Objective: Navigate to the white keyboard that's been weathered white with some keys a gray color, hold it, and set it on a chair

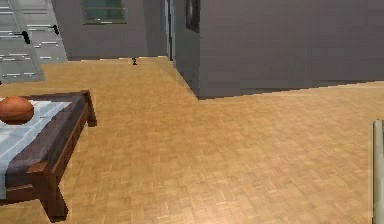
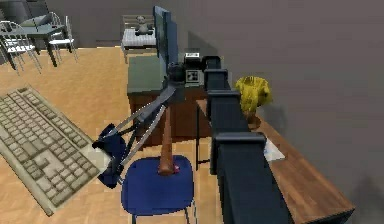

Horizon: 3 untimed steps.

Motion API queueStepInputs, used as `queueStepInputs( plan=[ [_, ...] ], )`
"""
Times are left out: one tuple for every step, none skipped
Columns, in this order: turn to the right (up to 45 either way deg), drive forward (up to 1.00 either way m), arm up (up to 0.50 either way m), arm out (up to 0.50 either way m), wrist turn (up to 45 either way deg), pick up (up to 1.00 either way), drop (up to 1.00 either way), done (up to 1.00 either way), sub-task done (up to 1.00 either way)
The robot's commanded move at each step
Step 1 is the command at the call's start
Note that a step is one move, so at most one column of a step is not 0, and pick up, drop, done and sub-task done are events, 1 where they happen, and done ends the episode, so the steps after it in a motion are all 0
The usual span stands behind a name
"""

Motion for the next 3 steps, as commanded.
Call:
queueStepInputs(
  plan=[
    [0.0, 0.0, 0.0, -0.36, 0.0, 0.0, 0.0, 0.0, 0.0],
    [45.0, 0.0, 0.0, 0.0, 0.0, 0.0, 0.0, 0.0, 0.0],
    [12.0, 0.0, 0.0, 0.0, 0.0, 0.0, 0.0, 0.0, 0.0]
  ],
)
